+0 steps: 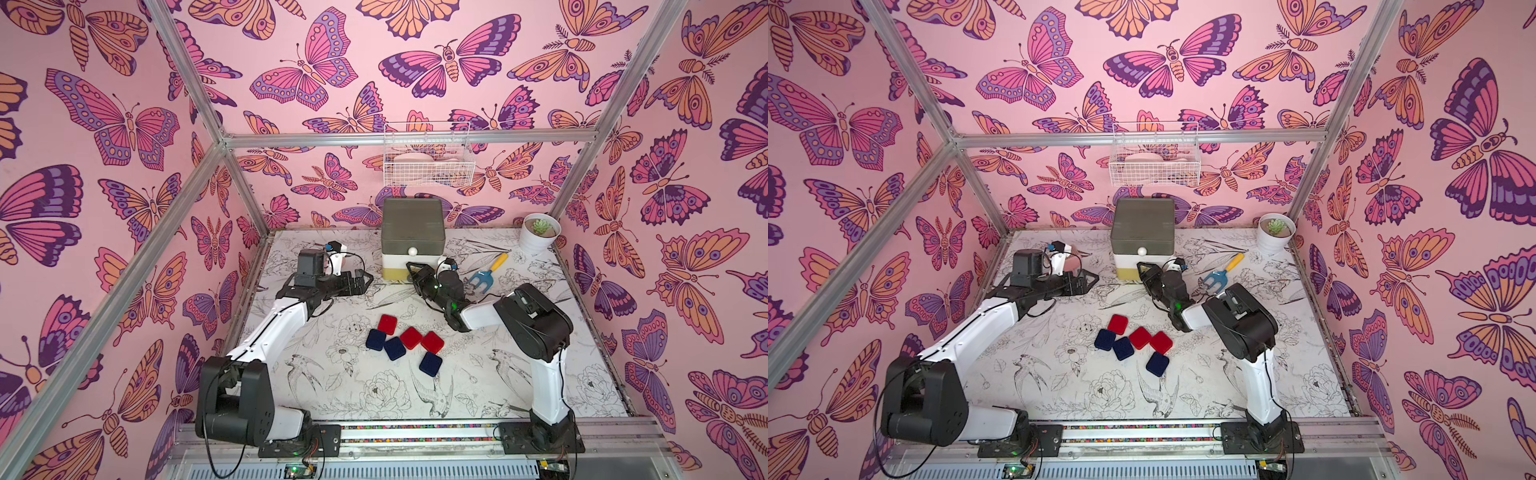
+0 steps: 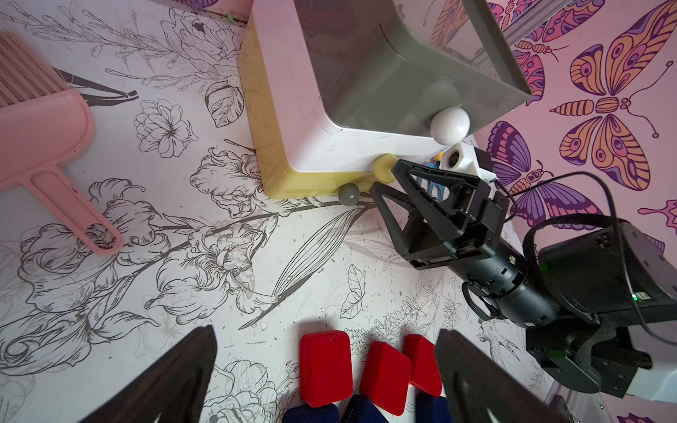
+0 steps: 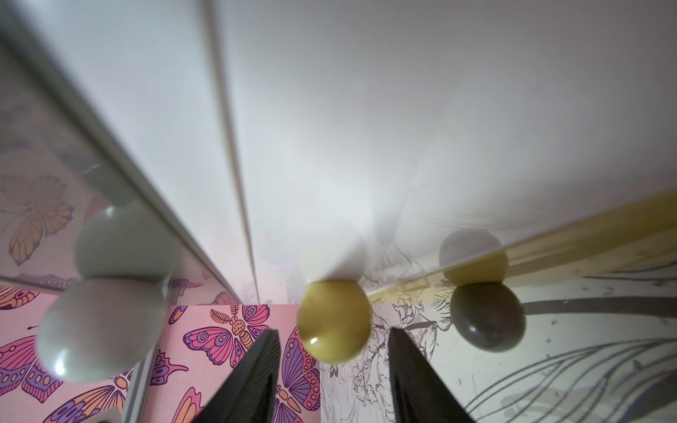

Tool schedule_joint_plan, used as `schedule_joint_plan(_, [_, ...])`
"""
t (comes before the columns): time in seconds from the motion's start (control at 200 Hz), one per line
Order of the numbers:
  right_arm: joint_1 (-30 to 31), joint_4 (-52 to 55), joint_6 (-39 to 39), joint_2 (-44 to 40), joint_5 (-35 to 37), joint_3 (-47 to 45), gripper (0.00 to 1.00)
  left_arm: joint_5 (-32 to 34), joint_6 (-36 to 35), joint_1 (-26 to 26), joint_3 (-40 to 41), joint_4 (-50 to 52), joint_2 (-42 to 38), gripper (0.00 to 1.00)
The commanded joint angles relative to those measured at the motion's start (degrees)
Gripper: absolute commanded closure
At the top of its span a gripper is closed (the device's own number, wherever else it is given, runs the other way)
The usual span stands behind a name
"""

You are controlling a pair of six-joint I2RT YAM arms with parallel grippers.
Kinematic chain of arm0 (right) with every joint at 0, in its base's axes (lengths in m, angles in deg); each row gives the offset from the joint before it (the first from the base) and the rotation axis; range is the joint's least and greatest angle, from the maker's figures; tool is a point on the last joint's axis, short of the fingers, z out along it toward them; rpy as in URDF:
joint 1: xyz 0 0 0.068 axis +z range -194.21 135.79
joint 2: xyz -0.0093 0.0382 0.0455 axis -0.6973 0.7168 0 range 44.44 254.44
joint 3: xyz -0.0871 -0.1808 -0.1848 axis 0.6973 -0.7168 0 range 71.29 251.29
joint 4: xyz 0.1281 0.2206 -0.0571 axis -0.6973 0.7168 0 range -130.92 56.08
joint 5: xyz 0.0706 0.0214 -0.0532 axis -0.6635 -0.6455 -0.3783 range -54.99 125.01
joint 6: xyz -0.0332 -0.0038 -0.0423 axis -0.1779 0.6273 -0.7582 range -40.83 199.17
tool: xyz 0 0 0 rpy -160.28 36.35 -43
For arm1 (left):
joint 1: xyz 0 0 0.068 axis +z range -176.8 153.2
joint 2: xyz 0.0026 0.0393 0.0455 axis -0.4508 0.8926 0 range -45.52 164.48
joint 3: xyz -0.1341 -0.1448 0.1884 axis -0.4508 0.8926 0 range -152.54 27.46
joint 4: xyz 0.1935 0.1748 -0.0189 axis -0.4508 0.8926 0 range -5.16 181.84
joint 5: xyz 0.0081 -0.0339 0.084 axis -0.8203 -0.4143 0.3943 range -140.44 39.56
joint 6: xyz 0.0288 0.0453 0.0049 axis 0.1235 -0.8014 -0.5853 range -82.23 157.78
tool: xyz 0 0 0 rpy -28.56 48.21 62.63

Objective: Place the brooch boxes into the drawer by color
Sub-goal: Open the drawer in the storage box.

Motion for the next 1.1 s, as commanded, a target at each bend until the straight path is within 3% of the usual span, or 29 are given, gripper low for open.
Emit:
schedule_joint_plan(0.0, [-0.69, 0.39, -1.14, 0.74, 0.45, 2.18, 0.48, -0.17, -0.94, 0.37, 0.97, 0.74, -0.78, 0.0])
schedule_joint_plan(0.381, [-0.95, 0.68, -1.23, 1.91, 0.48, 3.55, 0.51, -0.13, -0.98, 0.49, 1.06, 0.78, -0.72, 0.0])
schedule_joint_plan(0.621, [-0.95, 0.59, -1.14, 1.99, 0.39, 3.24, 0.67, -0.04, -1.0, 0.55, 1.21, 0.74, -0.7, 0.0])
schedule_joint_plan(1.092, [1.34, 1.18, 2.01, -5.21, -0.86, -4.6, 0.68, -0.14, -0.83, 0.54, 1.06, 0.7, -0.65, 0.0])
